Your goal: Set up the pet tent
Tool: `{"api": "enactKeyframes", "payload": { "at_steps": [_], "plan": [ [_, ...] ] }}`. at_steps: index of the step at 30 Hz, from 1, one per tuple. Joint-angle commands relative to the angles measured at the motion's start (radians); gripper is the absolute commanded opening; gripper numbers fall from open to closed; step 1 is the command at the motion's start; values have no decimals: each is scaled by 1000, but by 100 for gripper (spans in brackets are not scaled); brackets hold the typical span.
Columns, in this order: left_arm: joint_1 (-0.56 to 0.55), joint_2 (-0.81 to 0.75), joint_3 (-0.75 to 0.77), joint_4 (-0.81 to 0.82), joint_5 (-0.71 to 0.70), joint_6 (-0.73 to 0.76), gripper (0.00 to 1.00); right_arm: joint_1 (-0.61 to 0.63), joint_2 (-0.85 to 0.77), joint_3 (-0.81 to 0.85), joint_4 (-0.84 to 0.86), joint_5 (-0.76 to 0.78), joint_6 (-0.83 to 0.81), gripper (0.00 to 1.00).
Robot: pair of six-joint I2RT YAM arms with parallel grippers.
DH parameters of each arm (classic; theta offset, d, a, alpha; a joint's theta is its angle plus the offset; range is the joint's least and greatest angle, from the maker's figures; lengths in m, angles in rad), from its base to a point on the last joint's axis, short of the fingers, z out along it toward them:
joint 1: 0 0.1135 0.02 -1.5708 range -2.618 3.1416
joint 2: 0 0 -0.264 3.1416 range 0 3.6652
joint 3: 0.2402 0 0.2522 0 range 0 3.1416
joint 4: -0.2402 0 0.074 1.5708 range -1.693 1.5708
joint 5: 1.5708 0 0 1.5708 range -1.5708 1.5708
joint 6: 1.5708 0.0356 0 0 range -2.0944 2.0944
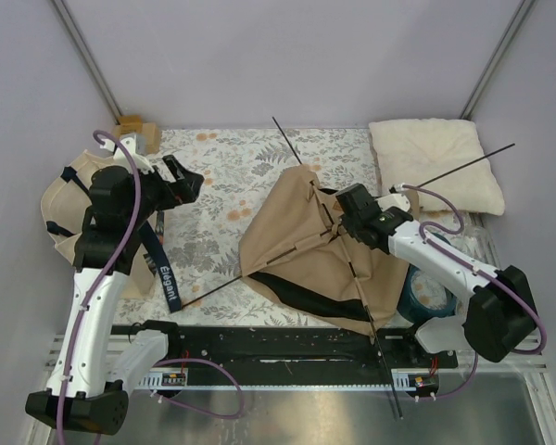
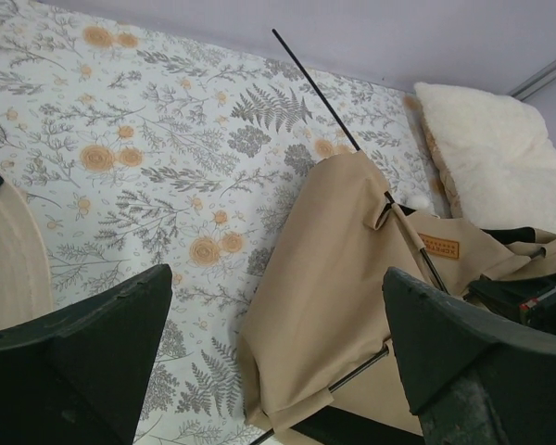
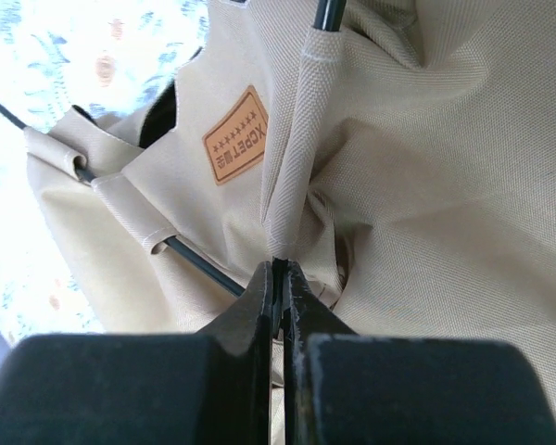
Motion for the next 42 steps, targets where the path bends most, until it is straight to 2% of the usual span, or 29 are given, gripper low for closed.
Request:
{"api": "enactKeyframes", "payload": {
  "at_steps": [1,9,17,25,31,36,42],
  "plan": [
    [5,-4,50,22,-18,12,99,3,-89,85,29,79,-96,0],
    [4,-4,-47,59,98,-40,99,-7,-98,174,75,215,-177,0],
    [-18,89,-286,300,384,-241,99,-49,-74,203,142,139,-252,0],
    [-107,283,-288,294,430,-312,99,-64,-101,130,191,77,-306,0],
    [-156,422,-278,268,389,-307,99,-72,-112,91,202,64,-291,0],
    [-177,516,-284,318,376,-260,97,-78,-135,71,213,57,-286,0],
    [-208,614,-303,404,424,-284,92,-81,-163,44,226,44,-271,0]
  ]
}}
